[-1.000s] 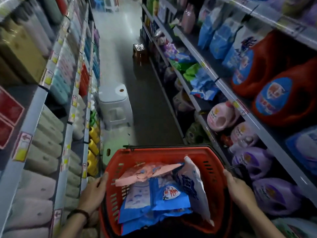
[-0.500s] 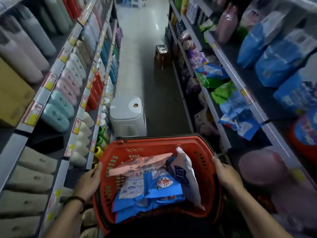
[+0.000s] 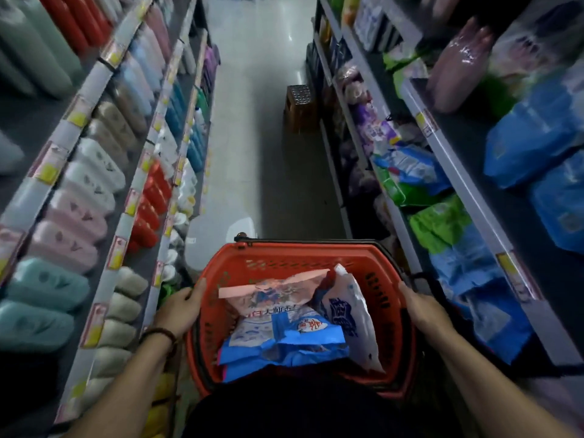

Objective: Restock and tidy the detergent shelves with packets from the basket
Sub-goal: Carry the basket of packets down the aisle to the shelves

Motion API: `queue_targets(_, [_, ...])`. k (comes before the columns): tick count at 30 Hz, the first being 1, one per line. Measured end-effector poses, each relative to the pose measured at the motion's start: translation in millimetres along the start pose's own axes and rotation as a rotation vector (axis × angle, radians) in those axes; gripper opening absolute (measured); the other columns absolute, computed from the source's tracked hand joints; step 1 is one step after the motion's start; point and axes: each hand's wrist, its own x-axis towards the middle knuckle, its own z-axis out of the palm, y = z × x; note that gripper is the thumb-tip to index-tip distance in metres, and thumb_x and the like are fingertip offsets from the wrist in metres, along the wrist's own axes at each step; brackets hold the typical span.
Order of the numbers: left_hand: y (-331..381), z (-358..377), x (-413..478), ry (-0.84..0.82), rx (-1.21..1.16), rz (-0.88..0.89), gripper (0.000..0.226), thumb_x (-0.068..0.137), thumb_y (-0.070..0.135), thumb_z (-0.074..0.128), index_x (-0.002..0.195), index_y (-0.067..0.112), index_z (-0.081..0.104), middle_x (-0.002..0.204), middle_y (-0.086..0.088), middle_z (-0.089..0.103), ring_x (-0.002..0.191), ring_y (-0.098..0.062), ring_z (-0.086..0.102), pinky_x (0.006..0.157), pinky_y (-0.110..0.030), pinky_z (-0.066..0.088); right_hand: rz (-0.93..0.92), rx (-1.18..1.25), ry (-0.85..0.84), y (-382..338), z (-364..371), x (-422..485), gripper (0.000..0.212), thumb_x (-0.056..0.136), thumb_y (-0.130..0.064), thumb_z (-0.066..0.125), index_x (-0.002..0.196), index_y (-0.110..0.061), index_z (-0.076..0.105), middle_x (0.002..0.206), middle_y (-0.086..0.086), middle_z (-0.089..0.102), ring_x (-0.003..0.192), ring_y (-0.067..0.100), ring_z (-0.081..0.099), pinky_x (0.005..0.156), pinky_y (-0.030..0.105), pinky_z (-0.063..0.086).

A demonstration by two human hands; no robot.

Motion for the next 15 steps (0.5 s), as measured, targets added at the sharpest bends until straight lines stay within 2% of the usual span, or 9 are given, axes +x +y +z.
queue_targets(2, [42.6,-5.2,48.8,-0.026,0.022,0.05,0.077,0.099,0.075,0.029,0.088,0.012,0.071,0.084,-0.008,0.069,0.082,-0.03,0.064,0.07,-0.037,0.047,0.059,0.056,0.057,-20.6,-11.7,27.1,0.096,0.083,-0.084,0.037,0.137,-0.012,0.069,0.149,0.019,0.06,0.135,0.036,0.058,0.113,0.045,0.043])
queue_targets(4, [82.9,-10.7,88.2,-0.035,0.036,0.106,0.072,0.103,0.066,0.032,0.098,0.008,0.074,0.092,-0.01,0.072,0.088,-0.031,0.065,0.069,-0.036,0.045,0.117,0.166,0.096,-40.7,-23.2,44.3,0.095,0.077,-0.085,0.043,0.132,-0.014,0.073,0.138,0.017,0.068,0.128,0.035,0.063,0.112,0.046,0.047])
queue_targets(7, [134.9,-17.6,141.1,-0.048,0.057,0.139,0.073,0.104,0.067,0.031,0.099,0.008,0.075,0.107,-0.017,0.076,0.103,-0.037,0.069,0.081,-0.039,0.05,0.112,0.287,0.107,-74.8,-38.2,60.8,0.061,0.093,-0.072,0.052,0.125,-0.027,0.076,0.129,0.005,0.072,0.118,0.026,0.065,0.103,0.038,0.047])
queue_targets(8, [150.1,-20.4,155.0,-0.046,0.067,0.137,0.076,0.102,0.07,0.03,0.096,0.009,0.075,0.107,-0.018,0.077,0.102,-0.037,0.07,0.084,-0.041,0.053,0.118,0.315,0.111,-79.7,-40.3,69.9,0.051,0.096,-0.067,0.056,0.123,-0.029,0.077,0.127,0.002,0.072,0.113,0.023,0.065,0.099,0.037,0.047])
queue_targets(9, [164.2,-21.2,169.2,-0.057,0.071,0.135,0.078,0.1,0.074,0.029,0.094,0.011,0.076,0.104,-0.017,0.078,0.099,-0.036,0.071,0.086,-0.042,0.055,0.133,0.363,0.114,-78.6,-39.2,84.2,0.051,0.093,-0.07,0.061,0.119,-0.03,0.079,0.124,0.0,0.074,0.11,0.021,0.067,0.098,0.037,0.049])
queue_targets(10, [177.0,-22.1,181.4,-0.067,0.067,0.128,0.08,0.098,0.078,0.028,0.091,0.013,0.076,0.099,-0.014,0.078,0.094,-0.033,0.072,0.087,-0.042,0.057,0.162,0.405,0.132,-70.3,-36.4,105.4,0.06,0.083,-0.08,0.065,0.116,-0.032,0.08,0.121,-0.001,0.076,0.109,0.02,0.07,0.1,0.04,0.052])
queue_targets(12, [202.7,-22.5,202.8,-0.092,0.045,0.118,0.078,0.096,0.081,0.03,0.087,0.018,0.075,0.09,-0.007,0.078,0.084,-0.028,0.071,0.087,-0.042,0.058,0.166,0.456,0.172,-58.4,-31.2,149.3,0.087,0.065,-0.1,0.059,0.125,-0.039,0.074,0.126,-0.003,0.076,0.115,0.024,0.072,0.107,0.047,0.053])
queue_targets(13, [216.1,-21.6,214.1,-0.1,0.043,0.114,0.075,0.097,0.079,0.031,0.088,0.019,0.075,0.09,-0.006,0.077,0.083,-0.027,0.071,0.087,-0.041,0.058,0.14,0.394,0.186,-66.1,-33.3,158.8,0.088,0.071,-0.099,0.053,0.132,-0.038,0.07,0.132,-0.001,0.074,0.12,0.028,0.069,0.111,0.048,0.051])
queue_targets(15, [243.7,-18.2,235.6,-0.087,0.068,0.122,0.073,0.097,0.078,0.031,0.095,0.02,0.075,0.096,-0.008,0.077,0.087,-0.028,0.07,0.087,-0.041,0.057,0.083,0.244,0.178,-117.7,-53.8,141.0,0.06,0.099,-0.071,0.048,0.138,-0.028,0.065,0.141,0.007,0.067,0.129,0.035,0.063,0.113,0.044,0.045])
